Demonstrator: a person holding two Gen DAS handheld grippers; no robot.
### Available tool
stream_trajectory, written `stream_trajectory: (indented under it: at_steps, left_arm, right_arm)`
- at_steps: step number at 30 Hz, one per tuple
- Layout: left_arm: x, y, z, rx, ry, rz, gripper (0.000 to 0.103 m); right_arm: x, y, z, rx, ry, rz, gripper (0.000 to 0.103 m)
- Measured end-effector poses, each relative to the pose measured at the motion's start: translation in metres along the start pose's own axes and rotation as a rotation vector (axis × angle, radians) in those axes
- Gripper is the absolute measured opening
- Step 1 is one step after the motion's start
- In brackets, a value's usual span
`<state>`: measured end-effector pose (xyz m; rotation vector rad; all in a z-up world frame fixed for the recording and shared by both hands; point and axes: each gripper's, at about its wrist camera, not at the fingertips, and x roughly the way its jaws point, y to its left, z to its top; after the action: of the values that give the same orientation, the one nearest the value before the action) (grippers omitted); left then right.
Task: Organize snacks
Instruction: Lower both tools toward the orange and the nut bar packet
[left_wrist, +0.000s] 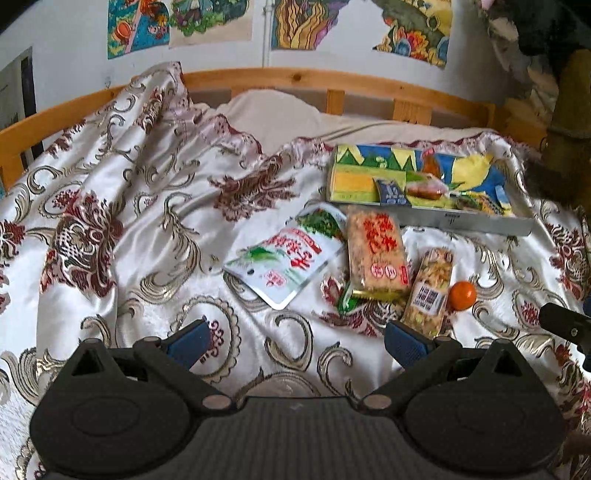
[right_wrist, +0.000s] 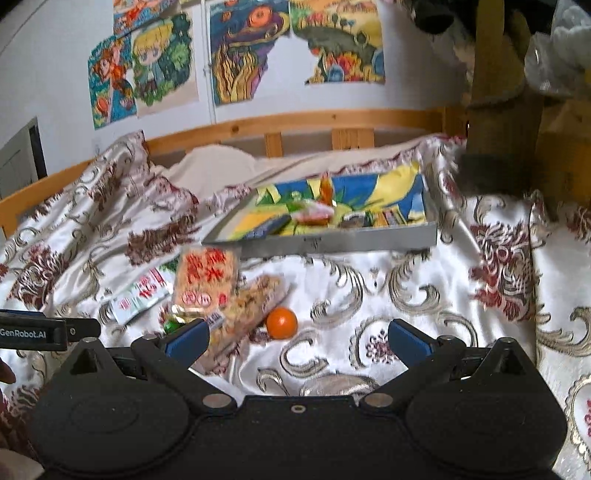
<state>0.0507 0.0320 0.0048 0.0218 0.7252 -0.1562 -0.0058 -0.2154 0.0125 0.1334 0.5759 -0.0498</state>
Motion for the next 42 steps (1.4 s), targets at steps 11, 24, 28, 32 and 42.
stream_trajectory:
  at_steps: [11,24,28,32,42]
  left_arm:
    - [0.008,-0.003,-0.004,0.01,0.048,-0.008,0.102]
    - [0.012,-0.004,-0.007,-0.022,0.033,-0.034,0.102]
    - [0.015,-0.005,-0.007,-0.06,0.02,-0.073,0.102]
    - [0.021,-0.01,-0.005,-0.07,0.011,-0.103,0.102]
    - [0.06,-0.038,0.013,-0.034,-0.015,-0.208,0.102]
  right_arm:
    - [0.012,-0.006,-0.007,0.024,0.058,-0.014,0.102]
    - [0.023,-0.012,-0.013,0.044,0.092,-0.025,0.102]
    - [0.029,-0.014,-0.016,0.027,0.101,-0.047,0.102]
    - [0.034,-0.019,-0.017,0.035,0.109,-0.056,0.102]
    - [0.041,-0.023,-0.022,0.016,0.11,-0.087,0.102]
